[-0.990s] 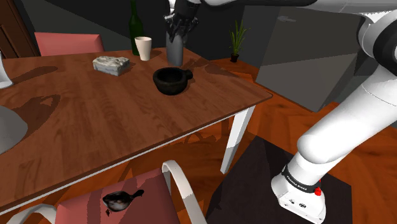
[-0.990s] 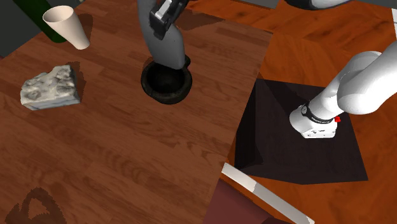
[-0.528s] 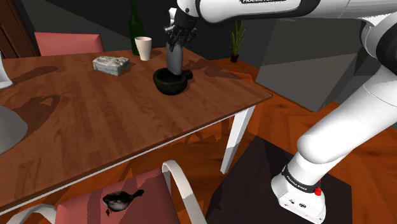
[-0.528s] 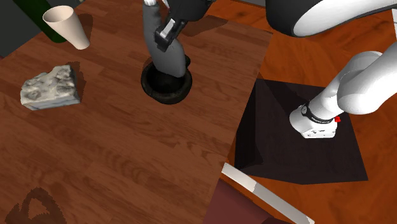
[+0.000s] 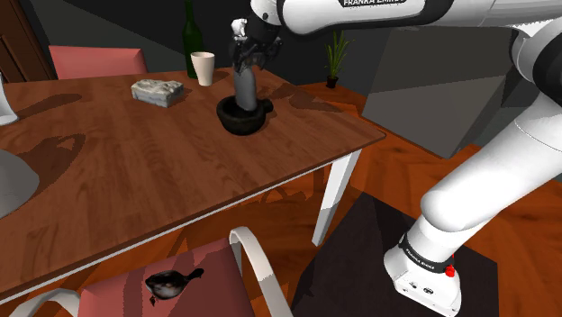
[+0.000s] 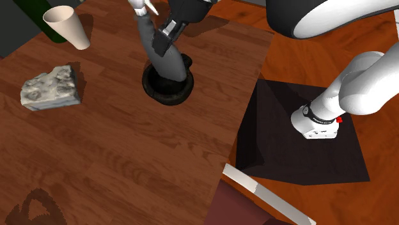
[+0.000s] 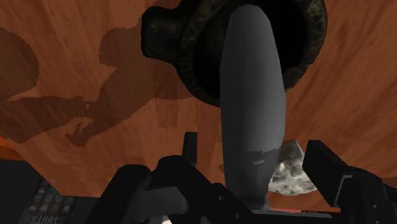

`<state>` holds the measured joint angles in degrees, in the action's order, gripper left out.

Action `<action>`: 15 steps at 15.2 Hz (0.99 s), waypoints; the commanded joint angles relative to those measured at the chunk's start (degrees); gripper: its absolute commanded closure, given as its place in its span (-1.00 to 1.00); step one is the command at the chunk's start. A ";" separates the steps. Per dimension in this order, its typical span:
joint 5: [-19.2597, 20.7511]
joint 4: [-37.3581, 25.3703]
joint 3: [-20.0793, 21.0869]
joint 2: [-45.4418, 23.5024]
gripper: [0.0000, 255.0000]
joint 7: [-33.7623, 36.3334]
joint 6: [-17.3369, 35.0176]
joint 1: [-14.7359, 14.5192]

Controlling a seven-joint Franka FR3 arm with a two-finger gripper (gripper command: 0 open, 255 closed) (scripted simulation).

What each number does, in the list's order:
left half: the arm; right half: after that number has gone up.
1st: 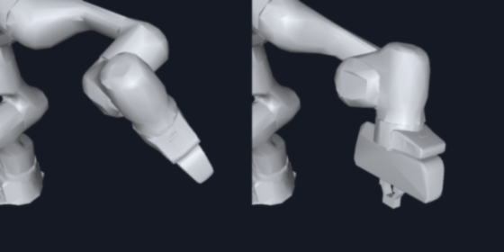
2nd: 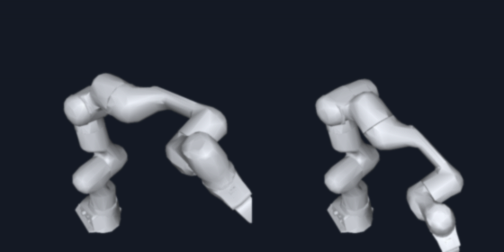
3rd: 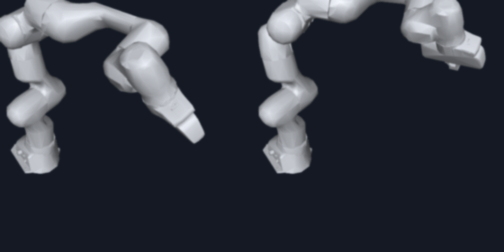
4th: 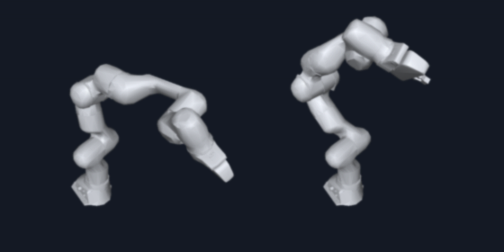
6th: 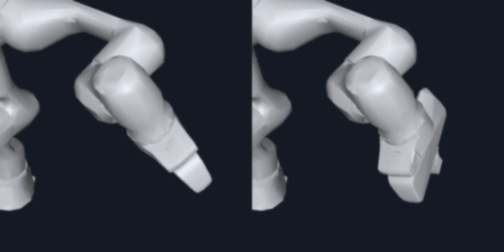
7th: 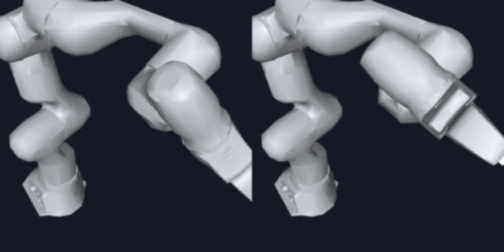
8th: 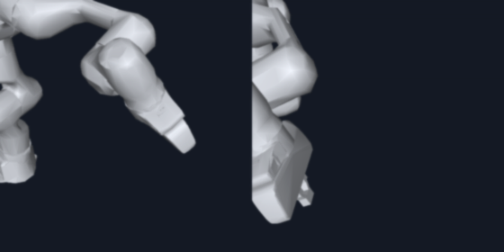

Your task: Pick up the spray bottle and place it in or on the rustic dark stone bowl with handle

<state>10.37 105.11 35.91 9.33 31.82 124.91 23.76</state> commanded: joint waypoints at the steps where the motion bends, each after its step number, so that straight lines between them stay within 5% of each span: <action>1: 0.00 0.00 0.00 0.00 -1.00 0.00 0.00 0.00; 8: -2.92 -3.06 -0.89 3.70 -1.00 -1.87 -5.97 -0.73; 15: -2.92 -3.06 -0.90 3.69 -1.00 -1.87 -5.97 -0.74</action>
<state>7.45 102.07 35.01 13.02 29.95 118.95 23.02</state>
